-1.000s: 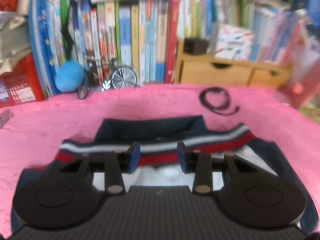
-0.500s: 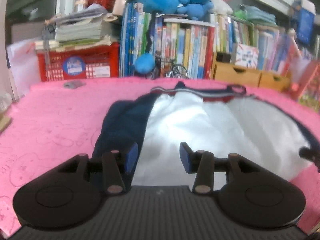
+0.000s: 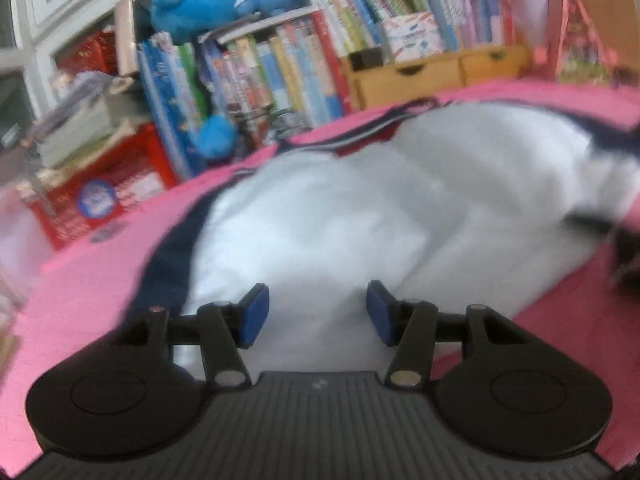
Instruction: Fold clothes
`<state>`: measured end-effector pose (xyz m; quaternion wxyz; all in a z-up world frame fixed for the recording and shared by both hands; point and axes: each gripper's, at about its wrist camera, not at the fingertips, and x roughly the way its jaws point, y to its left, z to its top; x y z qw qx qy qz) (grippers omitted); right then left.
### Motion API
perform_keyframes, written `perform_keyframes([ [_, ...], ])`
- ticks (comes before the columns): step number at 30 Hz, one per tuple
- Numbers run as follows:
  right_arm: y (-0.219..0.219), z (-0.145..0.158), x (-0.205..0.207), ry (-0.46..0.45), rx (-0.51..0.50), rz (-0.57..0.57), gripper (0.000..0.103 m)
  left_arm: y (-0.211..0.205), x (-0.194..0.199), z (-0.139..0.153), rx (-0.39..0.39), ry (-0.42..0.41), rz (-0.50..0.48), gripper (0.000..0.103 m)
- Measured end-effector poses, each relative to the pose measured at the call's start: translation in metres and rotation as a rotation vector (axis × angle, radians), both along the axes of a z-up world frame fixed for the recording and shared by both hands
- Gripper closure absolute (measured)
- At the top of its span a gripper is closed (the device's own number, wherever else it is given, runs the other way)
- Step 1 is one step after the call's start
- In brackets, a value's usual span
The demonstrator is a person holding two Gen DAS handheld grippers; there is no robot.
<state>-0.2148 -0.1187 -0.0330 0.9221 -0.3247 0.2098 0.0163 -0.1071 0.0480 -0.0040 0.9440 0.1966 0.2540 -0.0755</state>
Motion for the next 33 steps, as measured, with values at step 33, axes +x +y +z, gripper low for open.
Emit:
perform_keyframes([
  [33, 0.027, 0.016, 0.011, 0.206, 0.71, -0.147, 0.075, 0.008, 0.029, 0.061, -0.578, 0.413, -0.128, 0.052],
])
